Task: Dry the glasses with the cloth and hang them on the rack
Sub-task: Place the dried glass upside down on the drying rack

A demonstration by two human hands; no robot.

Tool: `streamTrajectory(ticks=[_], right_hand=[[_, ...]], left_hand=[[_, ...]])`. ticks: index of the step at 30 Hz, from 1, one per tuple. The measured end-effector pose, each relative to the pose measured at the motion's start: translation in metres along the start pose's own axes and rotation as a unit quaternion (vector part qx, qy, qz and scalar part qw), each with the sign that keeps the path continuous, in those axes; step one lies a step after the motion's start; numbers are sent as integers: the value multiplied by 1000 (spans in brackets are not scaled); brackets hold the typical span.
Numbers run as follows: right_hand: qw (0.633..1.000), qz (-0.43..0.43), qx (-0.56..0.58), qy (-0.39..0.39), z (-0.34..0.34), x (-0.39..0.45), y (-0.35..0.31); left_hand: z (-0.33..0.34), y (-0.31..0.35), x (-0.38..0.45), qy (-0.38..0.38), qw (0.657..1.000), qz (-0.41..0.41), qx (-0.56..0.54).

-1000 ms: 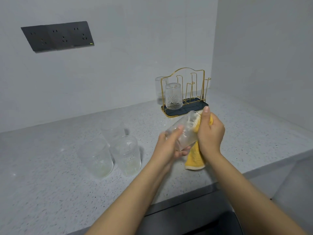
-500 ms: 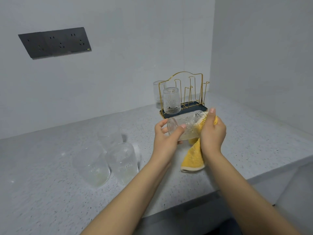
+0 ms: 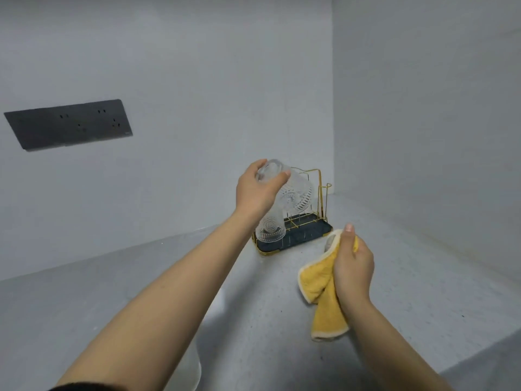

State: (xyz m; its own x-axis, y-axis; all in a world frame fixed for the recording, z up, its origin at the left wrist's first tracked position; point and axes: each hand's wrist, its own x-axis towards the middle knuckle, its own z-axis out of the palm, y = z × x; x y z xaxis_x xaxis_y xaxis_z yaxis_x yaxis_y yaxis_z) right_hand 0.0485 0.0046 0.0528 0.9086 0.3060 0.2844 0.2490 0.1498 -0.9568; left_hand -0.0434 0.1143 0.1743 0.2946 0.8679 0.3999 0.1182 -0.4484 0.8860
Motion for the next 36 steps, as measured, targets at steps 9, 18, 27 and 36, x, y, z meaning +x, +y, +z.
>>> streamTrajectory(ticks=[9,18,27,36], right_hand=[[995,58,49,-62,18,16,23],[993,76,71,-58,25,24,34],[989,126,42,-71,25,31,33],[987,142,29,-75,24,33,30]], left_hand=[[51,3,83,-105,976,76,173],[76,-33,109,-187,936,29,298],[86,-53,104,-242,895,17,374],[91,-56,102,-237,877,21,417]])
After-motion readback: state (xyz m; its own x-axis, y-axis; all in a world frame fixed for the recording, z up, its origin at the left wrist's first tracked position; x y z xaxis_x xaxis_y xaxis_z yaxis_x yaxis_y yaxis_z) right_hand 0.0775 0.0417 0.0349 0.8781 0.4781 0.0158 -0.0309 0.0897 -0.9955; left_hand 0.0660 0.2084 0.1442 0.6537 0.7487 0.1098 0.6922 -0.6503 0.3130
